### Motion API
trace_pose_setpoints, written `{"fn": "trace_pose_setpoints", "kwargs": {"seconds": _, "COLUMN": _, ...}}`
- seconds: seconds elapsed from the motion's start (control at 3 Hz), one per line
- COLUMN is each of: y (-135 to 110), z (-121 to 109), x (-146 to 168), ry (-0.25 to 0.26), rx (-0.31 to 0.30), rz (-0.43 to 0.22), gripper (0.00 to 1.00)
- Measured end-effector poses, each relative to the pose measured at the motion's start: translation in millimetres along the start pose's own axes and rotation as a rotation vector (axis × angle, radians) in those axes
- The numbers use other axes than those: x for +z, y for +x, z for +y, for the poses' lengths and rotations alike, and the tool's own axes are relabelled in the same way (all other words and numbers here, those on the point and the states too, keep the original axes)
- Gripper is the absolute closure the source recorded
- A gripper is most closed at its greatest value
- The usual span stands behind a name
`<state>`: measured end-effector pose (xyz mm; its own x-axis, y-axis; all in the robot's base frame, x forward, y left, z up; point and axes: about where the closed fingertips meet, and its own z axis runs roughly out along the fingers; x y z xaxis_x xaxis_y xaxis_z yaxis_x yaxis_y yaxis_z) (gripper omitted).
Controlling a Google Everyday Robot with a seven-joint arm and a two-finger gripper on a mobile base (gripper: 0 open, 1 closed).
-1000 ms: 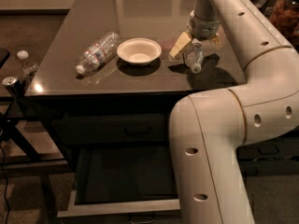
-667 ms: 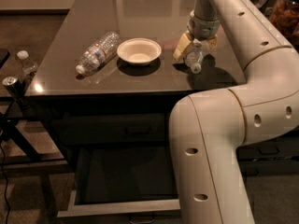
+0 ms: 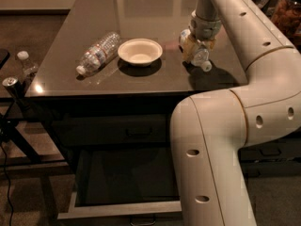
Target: Place blue plastic bottle into middle drawer
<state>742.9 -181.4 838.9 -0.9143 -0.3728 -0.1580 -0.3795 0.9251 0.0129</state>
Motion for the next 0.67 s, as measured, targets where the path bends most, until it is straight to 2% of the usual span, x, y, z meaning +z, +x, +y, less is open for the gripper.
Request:
{"fn": "trace_pose_setpoints", "kwargs": {"seconds": 0.33, "y": 0, "z": 0, "x": 0, "ry": 0.000, "rx": 0.000, "rz": 0.000, "gripper": 0.88}}
{"fn": "trace_pose_setpoints", "kwargs": {"seconds": 0.67, "y": -14, "z": 1, "x": 1, "ry": 0.001, "rx": -0.005, "rz": -0.048, "gripper": 1.00}}
